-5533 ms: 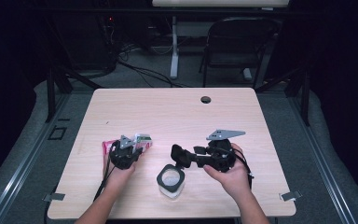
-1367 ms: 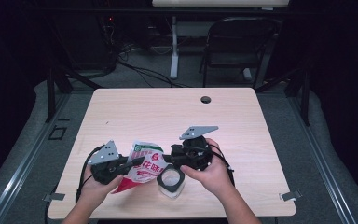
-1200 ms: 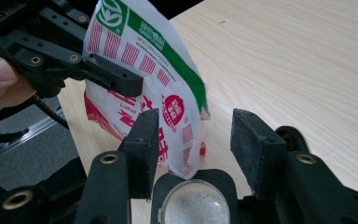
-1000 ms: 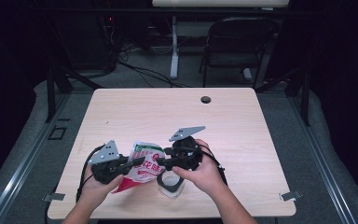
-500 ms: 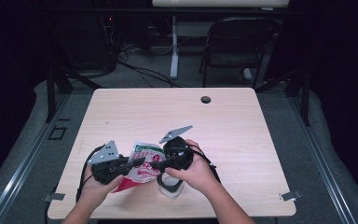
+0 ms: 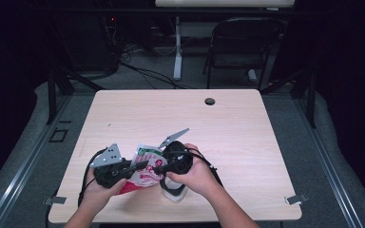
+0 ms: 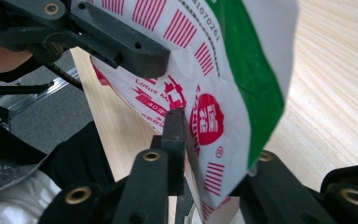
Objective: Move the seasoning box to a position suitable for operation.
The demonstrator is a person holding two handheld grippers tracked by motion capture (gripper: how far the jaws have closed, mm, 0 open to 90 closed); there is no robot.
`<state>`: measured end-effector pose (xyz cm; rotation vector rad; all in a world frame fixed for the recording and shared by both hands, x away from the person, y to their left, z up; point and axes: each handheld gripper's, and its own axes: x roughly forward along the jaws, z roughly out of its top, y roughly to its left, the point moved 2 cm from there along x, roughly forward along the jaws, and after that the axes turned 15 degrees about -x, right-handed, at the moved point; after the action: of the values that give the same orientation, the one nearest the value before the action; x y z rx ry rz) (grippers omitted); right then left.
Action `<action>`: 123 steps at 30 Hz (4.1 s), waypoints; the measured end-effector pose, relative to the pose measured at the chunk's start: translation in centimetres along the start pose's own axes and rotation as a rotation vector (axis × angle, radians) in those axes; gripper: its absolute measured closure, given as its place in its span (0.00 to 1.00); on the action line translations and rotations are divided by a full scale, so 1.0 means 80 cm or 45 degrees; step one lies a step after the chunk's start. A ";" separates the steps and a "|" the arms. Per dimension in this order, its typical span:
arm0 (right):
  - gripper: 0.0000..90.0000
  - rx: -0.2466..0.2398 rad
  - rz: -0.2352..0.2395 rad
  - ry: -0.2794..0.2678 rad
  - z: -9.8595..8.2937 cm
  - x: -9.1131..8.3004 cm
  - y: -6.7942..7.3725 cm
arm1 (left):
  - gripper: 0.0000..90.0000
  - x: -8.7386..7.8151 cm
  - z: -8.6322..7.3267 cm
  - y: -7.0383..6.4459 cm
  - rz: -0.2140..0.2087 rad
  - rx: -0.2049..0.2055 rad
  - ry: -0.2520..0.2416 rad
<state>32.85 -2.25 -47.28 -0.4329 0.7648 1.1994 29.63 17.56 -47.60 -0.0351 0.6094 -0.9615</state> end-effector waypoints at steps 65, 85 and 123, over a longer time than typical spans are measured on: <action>1.00 -0.280 -0.105 -0.083 0.027 -0.022 0.024 | 0.30 0.030 -0.073 0.063 -0.082 -0.188 0.066; 1.00 -0.294 -0.123 -0.123 0.033 -0.028 0.028 | 0.38 0.039 -0.090 0.070 -0.042 -0.172 0.096; 1.00 -0.265 -0.124 -0.159 0.033 -0.026 0.024 | 0.58 0.036 -0.091 0.067 -0.018 -0.159 0.080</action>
<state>31.51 -1.26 -43.82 -0.5548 0.5084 1.2074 31.23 20.13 -56.61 -0.1205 0.7274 -0.9400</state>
